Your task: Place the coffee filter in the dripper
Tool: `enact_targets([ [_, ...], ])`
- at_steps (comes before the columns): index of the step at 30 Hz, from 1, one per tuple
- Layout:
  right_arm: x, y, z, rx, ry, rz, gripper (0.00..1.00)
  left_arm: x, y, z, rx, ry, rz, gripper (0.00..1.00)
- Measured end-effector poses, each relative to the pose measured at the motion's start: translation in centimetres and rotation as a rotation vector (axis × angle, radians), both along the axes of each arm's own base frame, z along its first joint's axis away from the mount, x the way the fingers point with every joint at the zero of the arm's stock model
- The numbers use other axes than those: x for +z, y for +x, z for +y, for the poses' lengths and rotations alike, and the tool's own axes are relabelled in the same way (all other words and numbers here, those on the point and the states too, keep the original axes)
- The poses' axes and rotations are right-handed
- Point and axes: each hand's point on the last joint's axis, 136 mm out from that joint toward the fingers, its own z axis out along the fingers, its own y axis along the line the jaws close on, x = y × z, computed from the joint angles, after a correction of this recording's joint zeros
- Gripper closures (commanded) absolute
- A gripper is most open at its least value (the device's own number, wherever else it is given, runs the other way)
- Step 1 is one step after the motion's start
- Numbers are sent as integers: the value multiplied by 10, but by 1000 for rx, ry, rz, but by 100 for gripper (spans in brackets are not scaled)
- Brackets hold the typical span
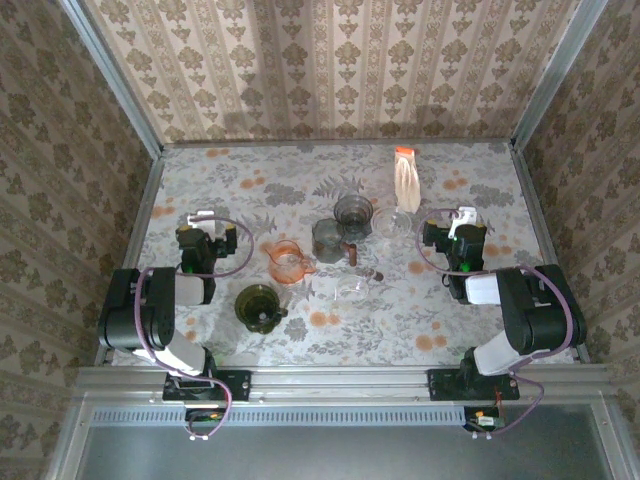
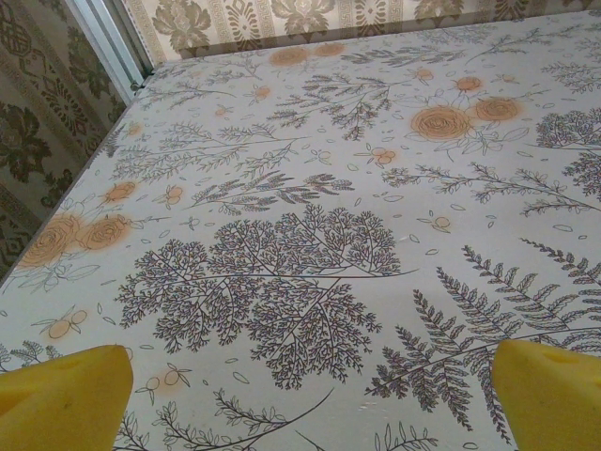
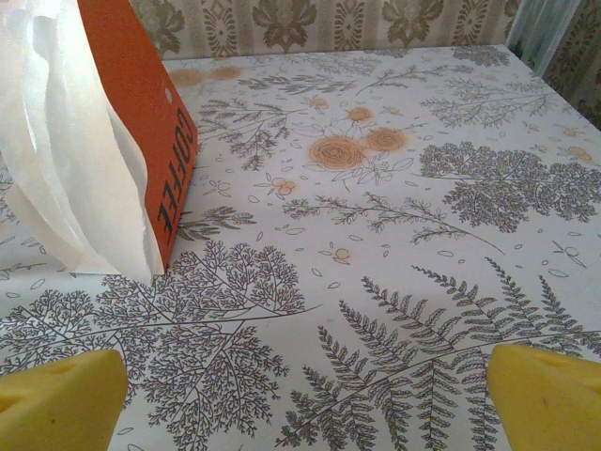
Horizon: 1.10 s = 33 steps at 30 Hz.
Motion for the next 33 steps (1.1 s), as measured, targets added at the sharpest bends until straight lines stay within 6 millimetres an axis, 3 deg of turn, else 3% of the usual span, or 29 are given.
enact_targets([
  [24, 1, 0, -1, -3, -1, 5, 0, 5, -3, -2, 2, 6, 4, 0],
  [26, 3, 1, -1, -7, -4, 4, 0, 16, -4, -4, 18, 20, -4, 0],
  [33, 9, 4, 1, -10, -8, 8, 0, 84, -1, -13, 48, 43, -121, 0],
])
